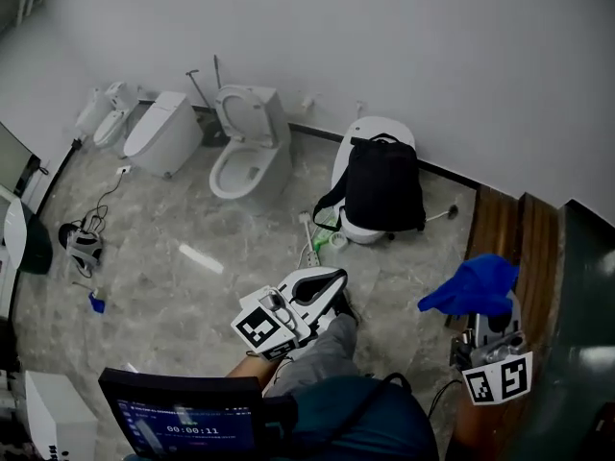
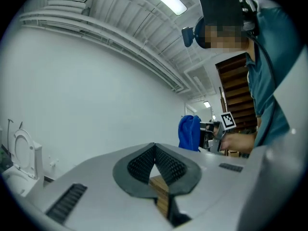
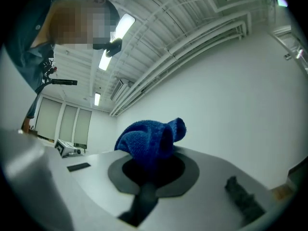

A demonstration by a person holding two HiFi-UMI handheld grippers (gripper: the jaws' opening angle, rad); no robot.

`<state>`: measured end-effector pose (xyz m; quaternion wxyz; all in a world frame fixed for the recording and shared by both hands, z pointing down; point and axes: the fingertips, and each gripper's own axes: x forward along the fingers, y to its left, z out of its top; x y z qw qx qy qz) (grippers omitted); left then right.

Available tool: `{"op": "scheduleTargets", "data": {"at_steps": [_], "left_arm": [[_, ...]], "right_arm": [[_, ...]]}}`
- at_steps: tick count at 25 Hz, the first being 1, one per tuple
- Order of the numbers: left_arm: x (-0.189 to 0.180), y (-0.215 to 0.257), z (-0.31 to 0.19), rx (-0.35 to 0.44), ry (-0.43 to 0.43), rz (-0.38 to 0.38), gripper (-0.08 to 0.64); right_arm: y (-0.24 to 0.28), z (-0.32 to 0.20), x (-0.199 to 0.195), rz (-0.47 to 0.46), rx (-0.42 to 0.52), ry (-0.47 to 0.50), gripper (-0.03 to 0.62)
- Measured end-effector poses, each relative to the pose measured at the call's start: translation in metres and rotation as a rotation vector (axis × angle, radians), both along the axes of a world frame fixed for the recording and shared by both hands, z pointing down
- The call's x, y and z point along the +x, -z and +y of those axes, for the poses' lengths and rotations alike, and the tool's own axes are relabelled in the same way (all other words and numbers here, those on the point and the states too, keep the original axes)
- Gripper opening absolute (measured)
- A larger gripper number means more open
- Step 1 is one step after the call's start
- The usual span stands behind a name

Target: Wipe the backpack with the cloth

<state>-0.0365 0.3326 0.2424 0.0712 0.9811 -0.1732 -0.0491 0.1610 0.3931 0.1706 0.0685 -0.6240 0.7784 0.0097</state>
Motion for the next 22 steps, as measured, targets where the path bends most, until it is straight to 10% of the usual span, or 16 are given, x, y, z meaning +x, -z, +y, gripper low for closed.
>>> {"op": "scheduleTargets", "data": {"at_steps": [13,22], "left_arm": [[-0.026,0.08,0.087,0.052,-0.008,-0.009,0.005],[-0.098,0.081,0.119,0.121,-0.03,0.0,0.005]], "right_arm": [[0.02,0.12,-0.019,-0.034,-0.027,-0.054,0.021],[-0.001,0.14,-0.106,0.002,-0.078,-0.029,0.023]]}}
